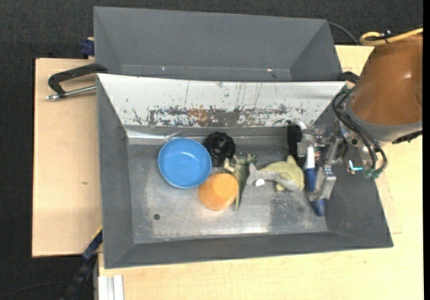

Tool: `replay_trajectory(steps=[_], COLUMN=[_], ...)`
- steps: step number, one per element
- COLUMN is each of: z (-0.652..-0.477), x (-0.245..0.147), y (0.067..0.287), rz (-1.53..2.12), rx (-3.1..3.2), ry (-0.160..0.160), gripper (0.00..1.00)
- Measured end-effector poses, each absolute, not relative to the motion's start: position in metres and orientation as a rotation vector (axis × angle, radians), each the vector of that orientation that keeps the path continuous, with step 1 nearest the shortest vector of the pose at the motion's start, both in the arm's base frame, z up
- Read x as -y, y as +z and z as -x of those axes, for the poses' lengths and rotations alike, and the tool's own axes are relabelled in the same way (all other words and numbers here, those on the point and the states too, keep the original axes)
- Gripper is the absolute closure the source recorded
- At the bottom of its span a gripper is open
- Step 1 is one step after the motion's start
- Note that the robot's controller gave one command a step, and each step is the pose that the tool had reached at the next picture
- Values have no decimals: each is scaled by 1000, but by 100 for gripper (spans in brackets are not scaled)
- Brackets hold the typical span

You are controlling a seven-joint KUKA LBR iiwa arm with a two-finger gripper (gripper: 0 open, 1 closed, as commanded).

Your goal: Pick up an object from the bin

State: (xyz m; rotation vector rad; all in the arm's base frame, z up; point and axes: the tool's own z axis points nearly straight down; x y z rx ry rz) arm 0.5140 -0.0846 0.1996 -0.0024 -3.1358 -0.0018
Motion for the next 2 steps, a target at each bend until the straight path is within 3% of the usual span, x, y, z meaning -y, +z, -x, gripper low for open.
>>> replay_trajectory(steps=[1,2], z=[-565,-566], x=[58,59], y=[81,85], rz=[-293,-292], rx=[3124,3130], ry=[-4,-1], gripper=[0,100])
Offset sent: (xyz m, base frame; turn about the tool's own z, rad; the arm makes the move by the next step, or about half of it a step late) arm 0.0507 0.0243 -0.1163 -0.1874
